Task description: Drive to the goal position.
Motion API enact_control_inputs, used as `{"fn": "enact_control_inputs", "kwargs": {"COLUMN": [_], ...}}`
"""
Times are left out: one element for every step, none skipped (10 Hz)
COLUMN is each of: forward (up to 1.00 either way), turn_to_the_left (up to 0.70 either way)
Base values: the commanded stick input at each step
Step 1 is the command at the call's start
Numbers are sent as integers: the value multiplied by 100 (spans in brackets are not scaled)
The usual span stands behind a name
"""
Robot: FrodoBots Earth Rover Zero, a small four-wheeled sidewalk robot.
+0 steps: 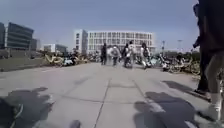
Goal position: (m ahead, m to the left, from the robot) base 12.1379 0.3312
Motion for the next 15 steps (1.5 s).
{"fn": "enact_control_inputs", "kwargs": {"forward": [85, 85, 85, 85, 85, 85, 85, 85, 85, 85, 85, 85, 85, 85, 85], "turn_to_the_left": [1, 1, 1, 1, 1, 1, 1, 1, 1, 1, 1, 1, 1, 1, 1]}}
